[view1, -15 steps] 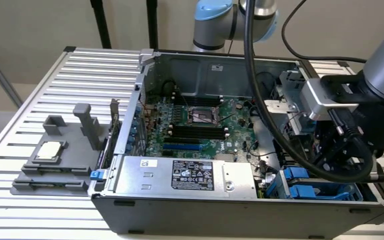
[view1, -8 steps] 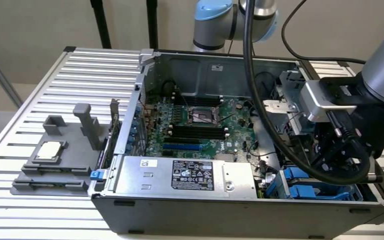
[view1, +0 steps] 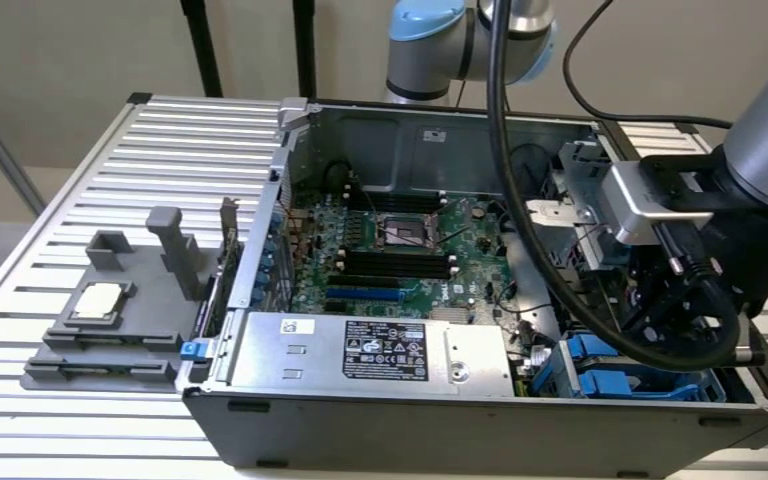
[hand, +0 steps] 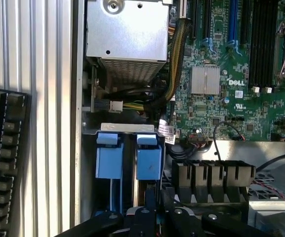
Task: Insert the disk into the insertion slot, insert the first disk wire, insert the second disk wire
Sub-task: 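Insert the second disk wire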
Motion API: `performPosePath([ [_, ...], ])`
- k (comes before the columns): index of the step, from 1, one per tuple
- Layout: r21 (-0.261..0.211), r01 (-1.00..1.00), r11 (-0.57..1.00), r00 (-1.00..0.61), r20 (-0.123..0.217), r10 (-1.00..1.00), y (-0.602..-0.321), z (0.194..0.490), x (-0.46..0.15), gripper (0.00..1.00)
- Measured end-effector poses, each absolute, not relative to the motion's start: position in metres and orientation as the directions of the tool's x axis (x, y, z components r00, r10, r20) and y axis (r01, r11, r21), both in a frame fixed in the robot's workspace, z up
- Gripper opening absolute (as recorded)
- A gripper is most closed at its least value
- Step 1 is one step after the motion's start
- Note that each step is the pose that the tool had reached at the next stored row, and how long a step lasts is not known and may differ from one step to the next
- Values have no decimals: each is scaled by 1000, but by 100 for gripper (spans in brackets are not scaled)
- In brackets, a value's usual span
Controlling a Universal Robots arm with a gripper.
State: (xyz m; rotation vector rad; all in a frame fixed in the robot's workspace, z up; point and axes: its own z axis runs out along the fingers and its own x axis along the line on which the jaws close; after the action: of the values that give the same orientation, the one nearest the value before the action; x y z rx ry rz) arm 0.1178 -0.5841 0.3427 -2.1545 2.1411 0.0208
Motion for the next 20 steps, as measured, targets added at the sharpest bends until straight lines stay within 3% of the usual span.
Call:
performPosePath([
  [20,-64,-998,-4,9,-83,-997,-586,339,118,16],
])
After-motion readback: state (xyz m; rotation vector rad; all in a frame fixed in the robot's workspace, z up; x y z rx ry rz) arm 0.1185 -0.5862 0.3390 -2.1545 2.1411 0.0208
